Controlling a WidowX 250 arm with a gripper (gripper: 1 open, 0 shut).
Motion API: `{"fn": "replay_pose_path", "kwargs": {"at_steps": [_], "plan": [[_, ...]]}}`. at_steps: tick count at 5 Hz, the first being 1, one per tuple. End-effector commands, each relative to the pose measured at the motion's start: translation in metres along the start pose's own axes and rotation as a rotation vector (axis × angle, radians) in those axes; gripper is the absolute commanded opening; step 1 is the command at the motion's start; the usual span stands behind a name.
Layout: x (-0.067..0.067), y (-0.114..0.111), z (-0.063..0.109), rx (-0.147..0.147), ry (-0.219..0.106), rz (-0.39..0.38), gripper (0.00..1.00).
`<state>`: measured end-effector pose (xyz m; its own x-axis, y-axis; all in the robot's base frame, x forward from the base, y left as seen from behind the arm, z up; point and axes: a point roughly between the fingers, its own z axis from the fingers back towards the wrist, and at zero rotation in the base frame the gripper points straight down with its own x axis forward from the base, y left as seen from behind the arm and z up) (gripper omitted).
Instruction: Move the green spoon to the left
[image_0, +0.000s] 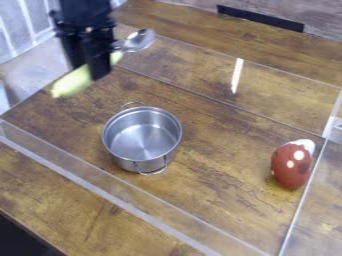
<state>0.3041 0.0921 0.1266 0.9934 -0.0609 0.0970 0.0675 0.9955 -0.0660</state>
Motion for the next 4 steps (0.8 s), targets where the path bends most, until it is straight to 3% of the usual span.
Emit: {"fn": "replay_pose_path", "kwargs": {"at_steps": [1, 3, 4], "plan": [[-0.001, 0.008, 0.024, 0.03, -0.097, -0.04, 0.0], [0.026, -0.029, 0.021, 0.022, -0.103, -0.098, 0.0], [0.033, -0.059, 0.009, 0.014, -0.107, -0.094, 0.0]]}}
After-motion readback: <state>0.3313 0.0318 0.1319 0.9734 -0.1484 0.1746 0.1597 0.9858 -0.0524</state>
